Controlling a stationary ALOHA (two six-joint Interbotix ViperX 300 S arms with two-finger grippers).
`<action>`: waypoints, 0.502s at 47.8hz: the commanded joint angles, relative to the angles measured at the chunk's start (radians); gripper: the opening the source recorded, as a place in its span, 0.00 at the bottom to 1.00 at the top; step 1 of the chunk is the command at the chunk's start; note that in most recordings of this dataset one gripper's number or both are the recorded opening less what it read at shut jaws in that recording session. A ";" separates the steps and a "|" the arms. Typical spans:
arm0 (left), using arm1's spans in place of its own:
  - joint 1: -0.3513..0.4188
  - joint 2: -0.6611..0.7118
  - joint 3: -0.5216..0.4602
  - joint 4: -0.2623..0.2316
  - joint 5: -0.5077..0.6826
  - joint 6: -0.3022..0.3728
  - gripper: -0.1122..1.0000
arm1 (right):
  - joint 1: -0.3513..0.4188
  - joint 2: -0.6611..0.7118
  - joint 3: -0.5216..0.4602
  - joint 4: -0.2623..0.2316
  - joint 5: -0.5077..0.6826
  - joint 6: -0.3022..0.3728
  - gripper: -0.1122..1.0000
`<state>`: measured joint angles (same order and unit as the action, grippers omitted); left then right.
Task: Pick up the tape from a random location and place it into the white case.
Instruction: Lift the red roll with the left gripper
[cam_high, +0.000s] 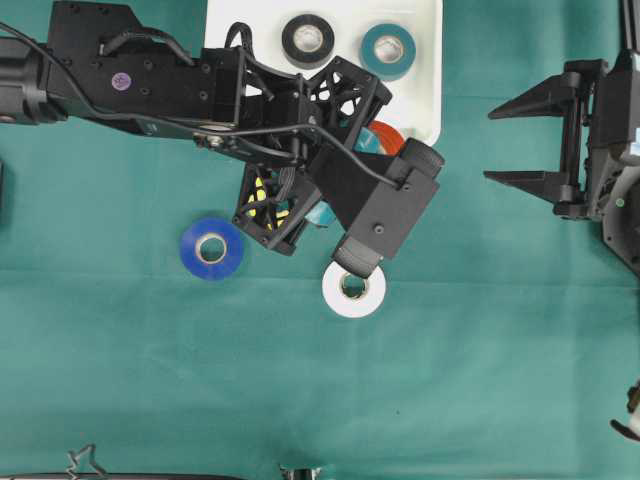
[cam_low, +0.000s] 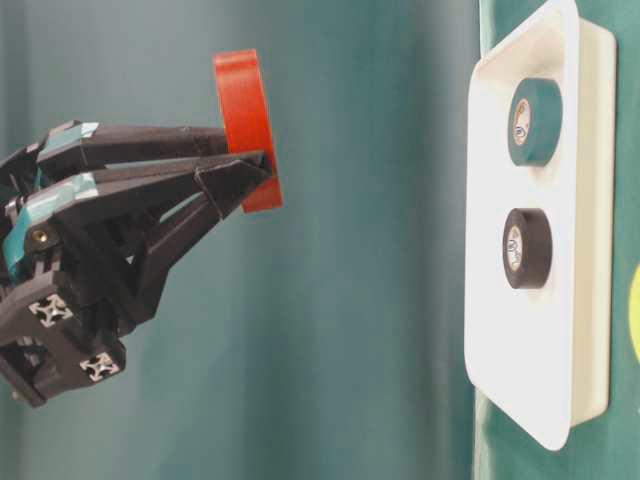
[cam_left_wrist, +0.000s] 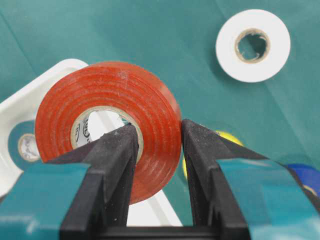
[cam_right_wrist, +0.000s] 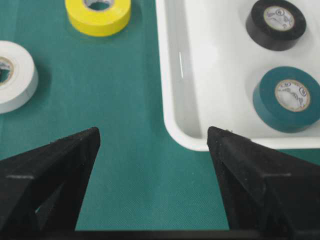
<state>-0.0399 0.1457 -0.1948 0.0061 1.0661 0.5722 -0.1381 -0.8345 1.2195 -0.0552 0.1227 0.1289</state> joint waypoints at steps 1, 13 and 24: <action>-0.003 -0.038 -0.028 -0.002 -0.003 -0.002 0.32 | 0.003 0.003 -0.021 -0.002 -0.003 -0.003 0.84; -0.002 -0.038 -0.028 -0.002 -0.005 0.000 0.32 | 0.003 0.003 -0.023 -0.002 -0.003 -0.003 0.84; 0.026 -0.032 -0.037 -0.002 -0.008 0.005 0.32 | 0.003 0.003 -0.023 -0.002 -0.003 -0.003 0.84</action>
<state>-0.0307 0.1442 -0.1963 0.0061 1.0661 0.5737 -0.1381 -0.8345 1.2210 -0.0552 0.1227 0.1273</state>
